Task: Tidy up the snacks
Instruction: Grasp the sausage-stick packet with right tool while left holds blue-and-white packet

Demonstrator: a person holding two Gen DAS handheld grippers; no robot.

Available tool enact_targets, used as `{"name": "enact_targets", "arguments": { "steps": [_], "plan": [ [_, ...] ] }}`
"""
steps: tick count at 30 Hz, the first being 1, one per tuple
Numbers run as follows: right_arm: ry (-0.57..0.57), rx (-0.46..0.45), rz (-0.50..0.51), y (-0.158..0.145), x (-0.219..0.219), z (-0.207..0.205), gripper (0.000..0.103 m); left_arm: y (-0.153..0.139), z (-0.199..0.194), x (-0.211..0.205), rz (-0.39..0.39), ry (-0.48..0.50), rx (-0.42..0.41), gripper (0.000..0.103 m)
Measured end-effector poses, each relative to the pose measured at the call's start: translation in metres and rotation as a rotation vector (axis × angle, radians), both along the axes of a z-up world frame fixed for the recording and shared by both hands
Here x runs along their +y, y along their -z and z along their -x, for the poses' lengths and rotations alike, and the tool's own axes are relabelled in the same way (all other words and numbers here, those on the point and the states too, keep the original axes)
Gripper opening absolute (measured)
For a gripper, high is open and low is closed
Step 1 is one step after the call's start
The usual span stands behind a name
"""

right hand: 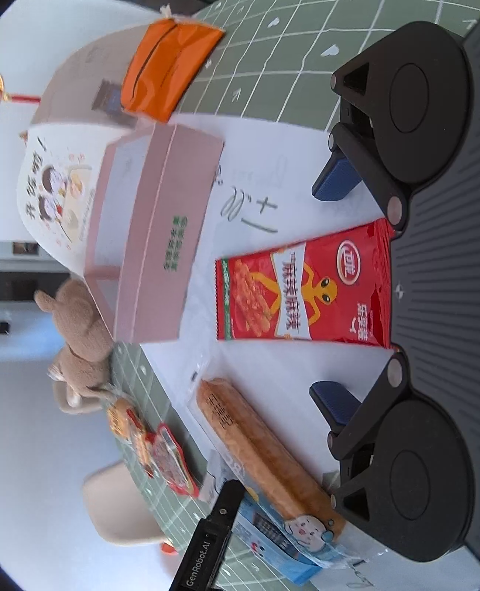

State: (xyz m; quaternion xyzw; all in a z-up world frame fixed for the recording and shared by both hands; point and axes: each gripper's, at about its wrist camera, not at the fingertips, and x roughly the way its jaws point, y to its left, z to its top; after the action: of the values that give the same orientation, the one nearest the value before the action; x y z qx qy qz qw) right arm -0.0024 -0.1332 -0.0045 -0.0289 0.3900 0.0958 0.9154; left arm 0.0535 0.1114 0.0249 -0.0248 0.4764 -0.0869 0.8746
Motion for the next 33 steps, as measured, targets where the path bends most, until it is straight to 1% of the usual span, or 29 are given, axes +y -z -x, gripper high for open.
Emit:
{"name": "enact_targets", "arguments": {
  "steps": [2, 5, 6, 8, 10, 12, 14, 18, 23, 26, 29, 32, 33],
  "plan": [
    [-0.021, 0.02, -0.03, -0.01, 0.004, -0.004, 0.088, 0.0, 0.009, 0.004, -0.004, -0.005, 0.012, 0.084],
    [-0.049, -0.006, -0.119, -0.03, 0.016, -0.008, 0.088, 0.0, 0.026, 0.009, 0.002, -0.026, 0.016, 0.084],
    [-0.068, -0.002, -0.151, -0.036, 0.023, -0.013, 0.088, 0.0, 0.03, 0.01, 0.001, -0.028, 0.014, 0.084],
    [-0.101, 0.033, -0.206, -0.039, 0.037, -0.025, 0.087, 0.001, 0.037, 0.009, -0.009, -0.028, 0.008, 0.085],
    [-0.129, 0.082, -0.223, -0.033, 0.052, -0.04, 0.079, 0.001, 0.039, 0.008, -0.022, -0.022, 0.011, 0.085],
    [-0.164, 0.126, -0.18, -0.024, 0.066, -0.048, 0.057, 0.001, 0.04, 0.008, -0.023, -0.025, 0.02, 0.085],
    [-0.19, 0.134, -0.162, -0.021, 0.067, -0.047, 0.056, 0.001, 0.039, 0.007, -0.021, -0.028, 0.025, 0.085],
    [-0.22, 0.108, -0.096, -0.022, 0.047, -0.031, 0.056, 0.002, 0.035, 0.002, -0.021, -0.028, 0.029, 0.086],
    [-0.159, 0.086, -0.021, -0.023, 0.008, -0.012, 0.056, 0.002, 0.031, -0.009, -0.004, 0.001, 0.031, 0.086],
    [-0.122, 0.097, -0.012, -0.023, -0.006, -0.008, 0.056, 0.002, 0.031, -0.017, -0.011, 0.022, 0.028, 0.087],
    [-0.112, 0.115, -0.008, -0.017, -0.006, -0.009, 0.056, 0.003, 0.031, -0.021, -0.028, 0.035, 0.023, 0.088],
    [-0.117, 0.096, 0.006, -0.015, 0.005, -0.012, 0.055, 0.003, 0.031, -0.022, -0.031, 0.031, 0.023, 0.09],
    [-0.117, 0.09, 0.006, -0.015, 0.009, -0.015, 0.055, 0.003, 0.03, -0.022, -0.025, 0.028, 0.028, 0.092]
  ]
}}
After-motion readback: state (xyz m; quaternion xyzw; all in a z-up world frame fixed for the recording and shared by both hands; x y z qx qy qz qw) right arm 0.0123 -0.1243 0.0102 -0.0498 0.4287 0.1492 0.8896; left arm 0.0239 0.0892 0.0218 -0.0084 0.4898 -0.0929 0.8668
